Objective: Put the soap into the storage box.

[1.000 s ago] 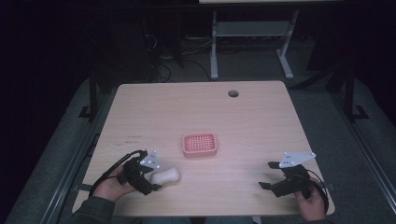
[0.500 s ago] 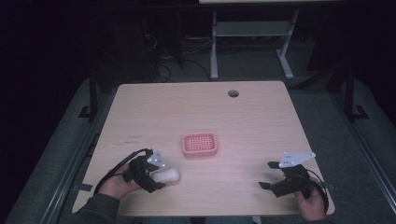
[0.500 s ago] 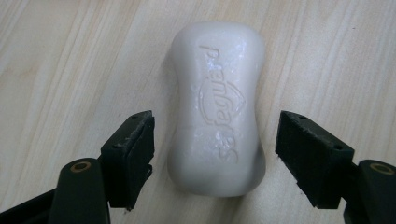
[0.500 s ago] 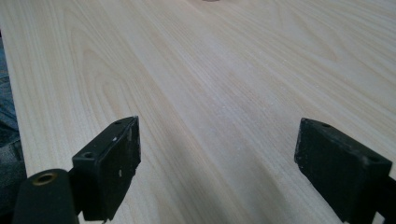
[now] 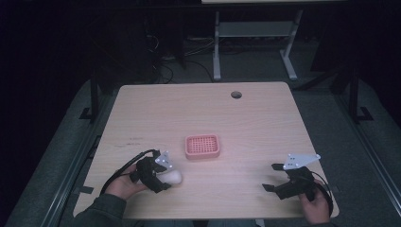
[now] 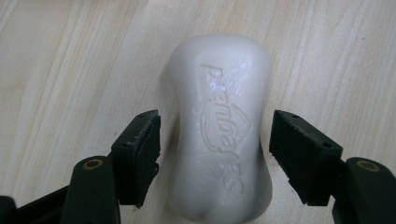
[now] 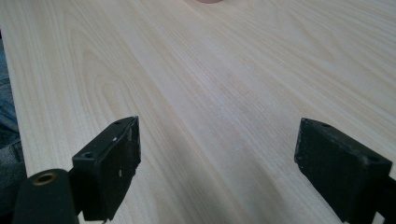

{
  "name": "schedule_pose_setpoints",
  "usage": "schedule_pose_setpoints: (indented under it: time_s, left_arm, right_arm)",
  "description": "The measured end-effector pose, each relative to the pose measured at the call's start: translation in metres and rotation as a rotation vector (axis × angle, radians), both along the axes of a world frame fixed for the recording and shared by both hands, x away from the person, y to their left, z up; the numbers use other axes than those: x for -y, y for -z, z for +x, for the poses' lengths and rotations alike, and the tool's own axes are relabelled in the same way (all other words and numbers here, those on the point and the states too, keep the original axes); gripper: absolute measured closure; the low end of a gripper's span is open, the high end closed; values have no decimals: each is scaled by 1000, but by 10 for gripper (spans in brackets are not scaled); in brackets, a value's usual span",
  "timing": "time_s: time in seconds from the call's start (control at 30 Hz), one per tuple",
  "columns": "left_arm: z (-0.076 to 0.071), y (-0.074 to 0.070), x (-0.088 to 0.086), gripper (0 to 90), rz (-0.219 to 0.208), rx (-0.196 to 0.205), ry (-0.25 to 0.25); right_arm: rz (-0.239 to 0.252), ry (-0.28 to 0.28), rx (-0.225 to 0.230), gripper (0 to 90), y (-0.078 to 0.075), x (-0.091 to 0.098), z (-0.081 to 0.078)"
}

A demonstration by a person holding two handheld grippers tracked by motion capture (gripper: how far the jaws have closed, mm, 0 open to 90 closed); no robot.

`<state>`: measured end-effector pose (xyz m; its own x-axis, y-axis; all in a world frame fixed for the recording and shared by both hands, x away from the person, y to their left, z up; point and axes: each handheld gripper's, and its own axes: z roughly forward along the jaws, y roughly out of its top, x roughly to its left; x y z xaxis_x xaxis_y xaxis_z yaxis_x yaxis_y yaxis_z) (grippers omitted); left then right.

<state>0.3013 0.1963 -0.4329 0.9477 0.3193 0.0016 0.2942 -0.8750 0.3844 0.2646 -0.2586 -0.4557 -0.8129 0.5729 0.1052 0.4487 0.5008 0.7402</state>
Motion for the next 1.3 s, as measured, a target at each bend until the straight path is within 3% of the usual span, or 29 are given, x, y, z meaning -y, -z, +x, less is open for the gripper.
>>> schedule_pose_setpoints:
  time_s: [0.43,0.9,1.3]
  left_arm:
    - [3,1,8,440,19,-11,17]
    - [5,7,7,480,24,-33,12]
    - [4,7,8,490,29,-25,12]
  right_arm:
    - [0,2,2,142,-1,0,0]
    - [-1,1,1,141,-1,0,0]
    - [-2,-2,-1,142,-1,-1,0]
